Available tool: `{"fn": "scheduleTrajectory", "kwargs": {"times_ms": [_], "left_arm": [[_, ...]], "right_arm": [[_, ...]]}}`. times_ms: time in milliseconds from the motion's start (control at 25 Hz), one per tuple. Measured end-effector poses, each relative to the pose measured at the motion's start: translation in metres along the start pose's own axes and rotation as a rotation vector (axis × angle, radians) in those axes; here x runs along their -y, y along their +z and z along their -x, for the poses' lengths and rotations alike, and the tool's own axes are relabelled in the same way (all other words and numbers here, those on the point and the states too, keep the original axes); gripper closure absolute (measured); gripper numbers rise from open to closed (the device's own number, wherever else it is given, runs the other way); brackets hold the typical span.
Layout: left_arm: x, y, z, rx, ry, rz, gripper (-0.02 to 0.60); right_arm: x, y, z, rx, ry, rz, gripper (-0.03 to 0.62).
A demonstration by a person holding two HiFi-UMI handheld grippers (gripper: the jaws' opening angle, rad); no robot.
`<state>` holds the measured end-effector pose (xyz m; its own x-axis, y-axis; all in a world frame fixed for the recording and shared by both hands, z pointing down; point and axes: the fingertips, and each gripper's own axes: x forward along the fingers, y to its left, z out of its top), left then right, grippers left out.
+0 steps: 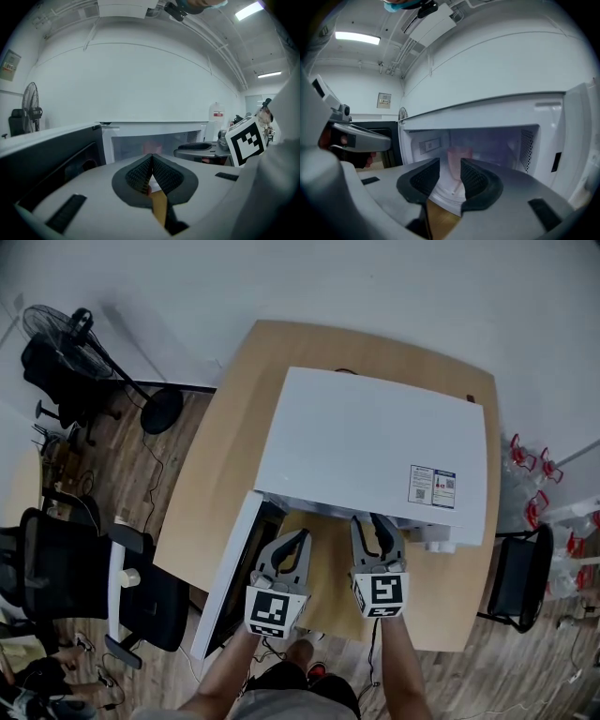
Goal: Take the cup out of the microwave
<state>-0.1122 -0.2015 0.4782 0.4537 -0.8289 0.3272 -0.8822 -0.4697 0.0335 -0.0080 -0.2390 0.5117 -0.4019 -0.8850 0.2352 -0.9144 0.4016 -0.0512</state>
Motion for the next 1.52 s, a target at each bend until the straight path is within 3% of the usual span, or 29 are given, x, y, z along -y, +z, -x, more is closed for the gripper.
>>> {"fn": "scheduleTrajectory", "kwargs": {"times_ms": [240, 480, 1520], "left_arm": [[-0.004, -0.005, -0.009, -0.015, -0.005, 0.006, 0.56], [-0.008, -0.011, -0.014, -0.026, -0.001, 0.019, 0.56], [-0.02, -0.024, -0.027, -0.054, -0.002, 0.044, 0.56]], "right_arm": [[0.009, -0.005, -0.03, -0.013, -0.008, -0.018, 0.321], [0.019, -0.01, -0.057, -0.025, -0.035, -0.023, 0.252], [0.034, -0.022, -0.121, -0.055, -0.058, 0.002, 0.224]]}}
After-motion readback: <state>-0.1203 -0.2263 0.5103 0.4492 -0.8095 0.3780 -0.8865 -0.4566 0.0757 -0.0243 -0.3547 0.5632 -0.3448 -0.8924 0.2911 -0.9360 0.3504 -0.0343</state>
